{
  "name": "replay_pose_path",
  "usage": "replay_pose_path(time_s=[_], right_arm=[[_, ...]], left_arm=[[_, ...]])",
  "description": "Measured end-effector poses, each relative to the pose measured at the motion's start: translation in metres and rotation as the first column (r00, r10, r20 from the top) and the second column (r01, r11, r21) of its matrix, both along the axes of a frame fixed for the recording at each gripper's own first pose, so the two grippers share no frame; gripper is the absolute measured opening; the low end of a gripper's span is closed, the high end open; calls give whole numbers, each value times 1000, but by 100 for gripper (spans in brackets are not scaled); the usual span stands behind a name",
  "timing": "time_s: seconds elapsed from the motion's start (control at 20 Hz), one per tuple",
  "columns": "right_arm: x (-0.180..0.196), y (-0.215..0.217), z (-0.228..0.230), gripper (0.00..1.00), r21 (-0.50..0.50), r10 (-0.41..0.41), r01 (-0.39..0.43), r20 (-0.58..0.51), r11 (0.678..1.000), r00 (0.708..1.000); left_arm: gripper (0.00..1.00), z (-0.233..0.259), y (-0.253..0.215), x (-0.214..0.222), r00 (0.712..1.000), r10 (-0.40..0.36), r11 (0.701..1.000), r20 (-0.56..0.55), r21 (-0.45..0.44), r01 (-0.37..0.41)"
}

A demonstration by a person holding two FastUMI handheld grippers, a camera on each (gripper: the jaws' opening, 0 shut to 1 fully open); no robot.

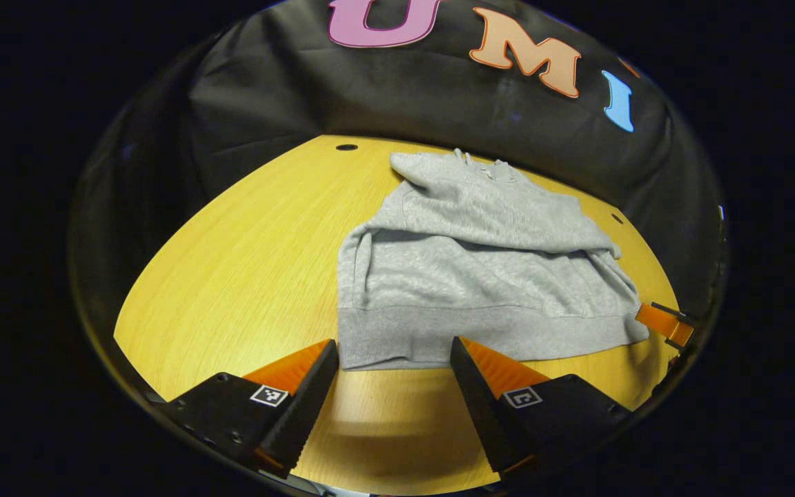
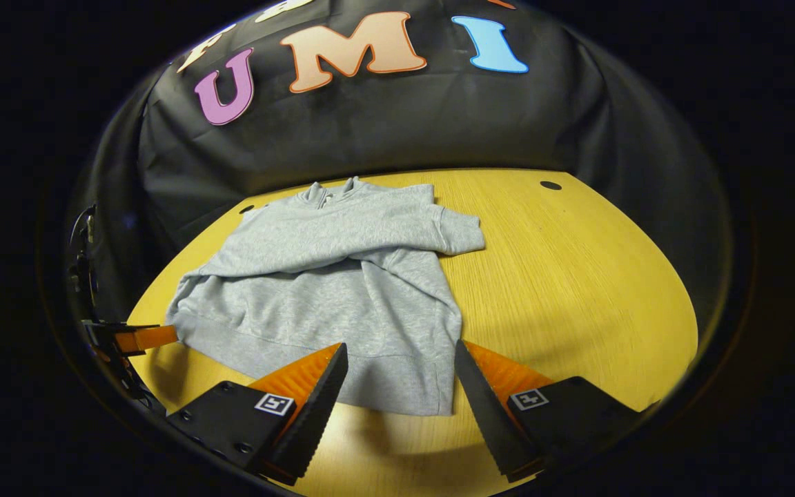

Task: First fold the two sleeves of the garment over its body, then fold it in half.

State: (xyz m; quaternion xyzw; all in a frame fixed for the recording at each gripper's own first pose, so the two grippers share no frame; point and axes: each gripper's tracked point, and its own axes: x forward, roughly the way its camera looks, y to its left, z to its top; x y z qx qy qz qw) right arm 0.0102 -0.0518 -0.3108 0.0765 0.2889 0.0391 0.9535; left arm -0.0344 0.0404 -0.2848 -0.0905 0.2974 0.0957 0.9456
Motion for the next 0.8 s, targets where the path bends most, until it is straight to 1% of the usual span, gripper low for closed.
replay_pose_path(time_s=[0.05,0.1,0.15,0.2,0.25,0.3,0.35,0.4,0.5,0.55,0.6,0.65,0.7,0.75,0.8], right_arm=[[-2,1,-4,97,-2,0,0,-7,1000,1000],[-2,2,-6,94,-5,0,0,-13,1000,1000],[-3,3,-9,98,-11,0,-1,-16,1000,1000],[-4,4,-12,94,-19,3,-3,-20,1000,1000],[-6,5,-16,97,-25,5,-6,-27,1000,1000],[-6,5,-15,98,-27,2,-3,-20,1000,1000],[-6,5,-15,94,-25,-1,1,-18,1000,1000],[-7,5,-15,98,-22,-5,4,-20,1000,1000],[-8,5,-17,98,-23,-9,8,-17,1000,1000],[-9,5,-18,94,-31,-7,6,-14,1000,1000],[-8,5,-20,96,-46,-3,3,-13,999,1000],[-9,5,-21,95,-60,2,-3,-8,998,1000],[-9,6,-21,86,-60,7,-8,-6,998,1000],[-10,9,-22,87,-47,0,-1,-10,999,1000],[-10,10,-21,77,-40,-2,1,-8,999,1000]], left_arm=[[96,0,1,2,1000,2,1000,1,6,-2],[96,1,1,2,1000,2,1000,4,7,-2],[96,1,0,4,1000,-2,1000,5,6,2],[96,-2,1,4,1000,-1,1000,-5,15,1],[96,-3,3,4,1000,0,999,-8,32,0],[96,-2,3,6,1000,-2,999,-6,39,2],[96,-2,2,6,1000,-3,999,-5,41,4],[96,-2,2,6,1000,-3,999,-4,40,3],[95,-3,4,6,1000,3,999,1,40,-3],[95,-3,4,6,1000,3,999,2,45,-3],[95,-3,5,6,1000,-2,998,5,58,2],[93,-3,5,6,1000,-11,998,11,64,10],[93,-2,4,8,1000,-18,998,22,63,16],[90,-2,3,8,999,-23,998,24,63,21],[88,-1,3,10,999,-29,998,29,62,27]])
